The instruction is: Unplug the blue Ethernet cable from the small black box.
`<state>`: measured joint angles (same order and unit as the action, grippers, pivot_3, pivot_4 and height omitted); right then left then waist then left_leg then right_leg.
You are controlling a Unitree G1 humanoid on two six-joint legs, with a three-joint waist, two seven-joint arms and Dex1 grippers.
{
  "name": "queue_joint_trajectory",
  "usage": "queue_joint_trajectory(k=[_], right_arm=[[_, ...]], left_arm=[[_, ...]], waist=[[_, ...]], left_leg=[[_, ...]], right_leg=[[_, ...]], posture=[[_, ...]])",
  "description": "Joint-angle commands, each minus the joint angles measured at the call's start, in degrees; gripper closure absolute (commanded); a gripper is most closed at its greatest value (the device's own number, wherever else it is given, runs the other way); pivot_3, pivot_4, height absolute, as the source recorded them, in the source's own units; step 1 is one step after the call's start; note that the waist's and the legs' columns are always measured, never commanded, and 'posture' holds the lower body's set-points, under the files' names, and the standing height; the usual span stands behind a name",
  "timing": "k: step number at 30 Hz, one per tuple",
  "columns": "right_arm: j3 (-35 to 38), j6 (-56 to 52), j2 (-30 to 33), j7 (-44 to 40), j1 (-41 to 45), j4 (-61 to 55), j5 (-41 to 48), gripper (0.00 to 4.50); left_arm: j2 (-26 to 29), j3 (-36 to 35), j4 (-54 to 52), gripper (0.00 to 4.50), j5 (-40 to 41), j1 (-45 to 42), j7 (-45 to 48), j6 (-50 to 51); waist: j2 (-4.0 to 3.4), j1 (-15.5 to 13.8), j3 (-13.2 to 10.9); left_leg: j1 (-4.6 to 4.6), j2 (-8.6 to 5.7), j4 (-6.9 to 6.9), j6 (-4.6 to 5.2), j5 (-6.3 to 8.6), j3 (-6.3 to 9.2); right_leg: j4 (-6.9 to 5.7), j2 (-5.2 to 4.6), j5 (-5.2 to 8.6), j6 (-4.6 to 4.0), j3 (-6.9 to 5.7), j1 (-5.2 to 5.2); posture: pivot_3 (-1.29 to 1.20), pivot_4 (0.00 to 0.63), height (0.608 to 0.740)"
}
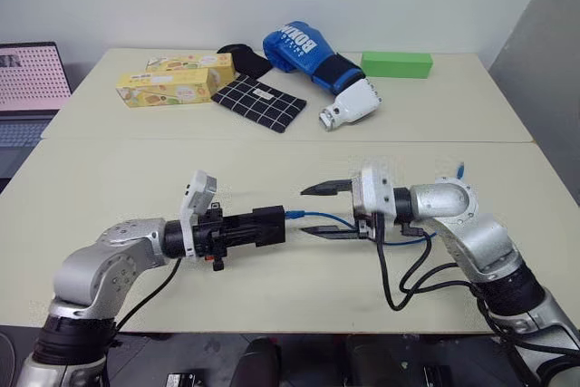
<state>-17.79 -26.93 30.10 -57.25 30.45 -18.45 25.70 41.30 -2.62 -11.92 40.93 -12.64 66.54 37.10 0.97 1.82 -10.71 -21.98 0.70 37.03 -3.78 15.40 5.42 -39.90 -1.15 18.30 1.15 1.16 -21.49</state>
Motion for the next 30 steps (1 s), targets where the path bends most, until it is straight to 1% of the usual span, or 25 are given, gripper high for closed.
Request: queue_joint_trajectory(k=[1, 6, 12, 23, 26, 27, 28, 29, 30], right_arm=[[2.8, -10.0, -2.5, 4.6, 1.0, -3.3, 5.7, 1.52], [3.5, -16.2, -3.2, 6.4, 0.3, -3.5, 8.3, 1.52], [3.0, -20.1, -3.6, 6.9, -0.5, -3.9, 9.6, 1.52], [2.1, -21.2, -4.5, 7.0, -0.1, -2.6, 9.2, 1.52], [2.0, -21.2, -4.6, 7.0, 0.0, -2.3, 9.1, 2.06], [2.0, -21.1, -4.7, 7.0, 0.1, -2.1, 9.0, 2.35], [1.9, -21.0, -4.6, 7.0, 0.1, -2.1, 8.9, 2.54], [1.8, -21.0, -4.5, 6.9, 0.2, -2.0, 8.8, 2.87], [1.7, -20.9, -4.4, 6.8, 0.2, -1.9, 8.6, 2.99]], left_arm=[[0.6, 2.4, 0.5, 3.71, -3.0, -1.6, 4.5, -5.0], [0.4, 2.8, 2.0, 3.71, -3.7, -2.8, 7.0, -6.9], [-0.1, 2.4, 3.1, 3.71, -3.6, -3.6, 7.6, -7.5], [0.0, 2.0, 2.6, 3.71, -3.3, -3.1, 7.4, -7.4], [0.1, 2.1, 2.3, 3.71, -3.2, -2.9, 7.4, -7.2], [0.2, 2.2, 2.3, 3.71, -3.3, -2.8, 7.5, -7.2], [0.2, 2.2, 2.1, 3.71, -3.3, -2.7, 7.5, -7.3], [0.3, 2.2, 2.0, 3.71, -3.3, -2.6, 7.6, -7.3], [0.2, 2.1, 2.0, 3.71, -3.3, -2.6, 7.4, -7.3]], waist=[[0.00, 0.1, 0.0], [0.00, 0.0, 0.0], [0.00, 0.0, 0.0], [0.00, 0.1, 0.0], [0.00, 0.1, 0.0], [0.00, 0.1, 0.0], [0.00, 0.1, 0.0], [0.00, 0.1, 0.0], [0.00, 0.1, 0.0]], left_leg=[[0.00, -0.01, -0.01, 0.00, 0.00, -0.01], [-0.04, -0.02, -0.02, 0.01, 0.01, -0.04], [-0.05, -0.02, -0.02, 0.02, 0.01, -0.07], [-0.05, -0.02, -0.02, 0.02, 0.01, -0.06], [-0.05, -0.02, -0.02, 0.02, 0.01, -0.06], [-0.05, -0.02, -0.02, 0.02, 0.01, -0.06], [-0.05, -0.02, -0.02, 0.02, 0.01, -0.06], [-0.05, -0.02, -0.02, 0.02, 0.01, -0.06], [-0.05, -0.02, -0.02, 0.02, 0.01, -0.06]], right_leg=[[0.01, 0.05, 0.00, 0.00, -0.01, -0.01], [0.03, 0.07, 0.02, -0.02, -0.09, -0.02], [0.03, 0.07, 0.02, -0.02, -0.10, -0.02], [0.03, 0.09, 0.02, -0.02, -0.11, -0.02], [0.03, 0.09, 0.02, -0.02, -0.11, -0.02], [0.03, 0.09, 0.02, -0.02, -0.11, -0.02], [0.03, 0.09, 0.02, -0.02, -0.11, -0.02], [0.03, 0.09, 0.02, -0.02, -0.11, -0.02], [0.03, 0.09, 0.02, -0.02, -0.11, -0.02]], posture=[[0.00, 0.150, 0.740], [0.00, 0.150, 0.740], [0.00, 0.150, 0.740], [0.00, 0.150, 0.740], [0.00, 0.150, 0.740], [0.00, 0.150, 0.740], [0.00, 0.150, 0.740], [0.00, 0.150, 0.740], [0.00, 0.150, 0.740]])
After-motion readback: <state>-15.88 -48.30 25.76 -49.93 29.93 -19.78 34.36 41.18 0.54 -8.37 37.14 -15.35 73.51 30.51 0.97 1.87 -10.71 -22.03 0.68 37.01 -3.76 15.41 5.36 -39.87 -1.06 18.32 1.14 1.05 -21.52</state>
